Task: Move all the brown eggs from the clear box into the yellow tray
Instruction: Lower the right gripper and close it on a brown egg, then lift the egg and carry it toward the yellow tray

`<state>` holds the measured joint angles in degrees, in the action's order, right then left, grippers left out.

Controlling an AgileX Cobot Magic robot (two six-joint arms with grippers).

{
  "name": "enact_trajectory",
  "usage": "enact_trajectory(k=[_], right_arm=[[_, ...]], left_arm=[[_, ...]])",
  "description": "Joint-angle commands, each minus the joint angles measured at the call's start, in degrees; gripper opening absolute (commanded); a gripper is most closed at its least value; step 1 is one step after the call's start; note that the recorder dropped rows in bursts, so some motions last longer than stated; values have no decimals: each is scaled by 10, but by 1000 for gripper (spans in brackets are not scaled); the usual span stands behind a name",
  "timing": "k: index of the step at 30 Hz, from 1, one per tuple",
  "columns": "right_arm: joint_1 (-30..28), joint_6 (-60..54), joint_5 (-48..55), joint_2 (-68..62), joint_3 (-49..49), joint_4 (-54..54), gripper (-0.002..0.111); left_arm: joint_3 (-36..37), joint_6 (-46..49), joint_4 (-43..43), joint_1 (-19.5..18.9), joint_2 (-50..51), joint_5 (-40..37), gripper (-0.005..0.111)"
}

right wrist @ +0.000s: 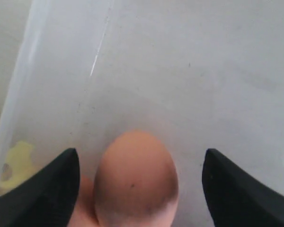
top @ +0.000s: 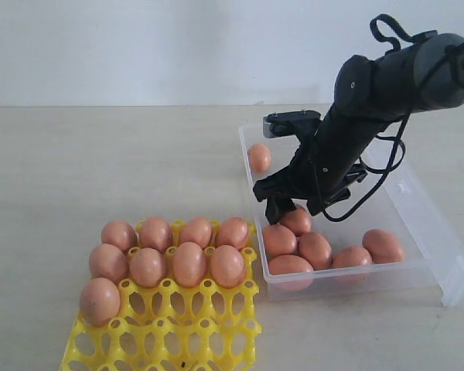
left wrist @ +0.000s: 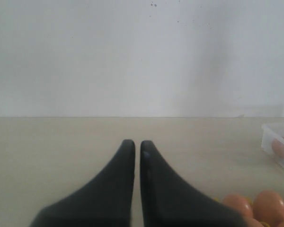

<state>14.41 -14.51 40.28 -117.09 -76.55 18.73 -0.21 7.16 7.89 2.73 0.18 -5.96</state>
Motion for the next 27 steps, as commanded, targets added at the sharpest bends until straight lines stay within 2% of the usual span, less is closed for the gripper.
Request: enact_trajectory(k=[1, 4, 12, 18, 22, 25, 27], right_arm=[[2, -6, 12, -12, -1, 0, 64], [2, -6, 9, -14, -1, 0, 57], [2, -13, -6, -13, -1, 0, -1], [2, -15, -72, 25, -1, -17, 0], [2, -12, -162, 97, -1, -6, 0], [7, -16, -272, 153, 15, 39, 0], [28, -24, -410, 195, 57, 49, 0]], left_arm=[[2, 2, 0, -2, -2, 2, 4], [2, 2, 0, -2, -2, 2, 4], [2, 2, 0, -2, -2, 2, 4], [2, 2, 0, -2, -2, 2, 4], [2, 2, 0, -2, -2, 2, 4], [2, 2, 0, -2, -2, 2, 4], [2, 2, 0, -2, -2, 2, 4]])
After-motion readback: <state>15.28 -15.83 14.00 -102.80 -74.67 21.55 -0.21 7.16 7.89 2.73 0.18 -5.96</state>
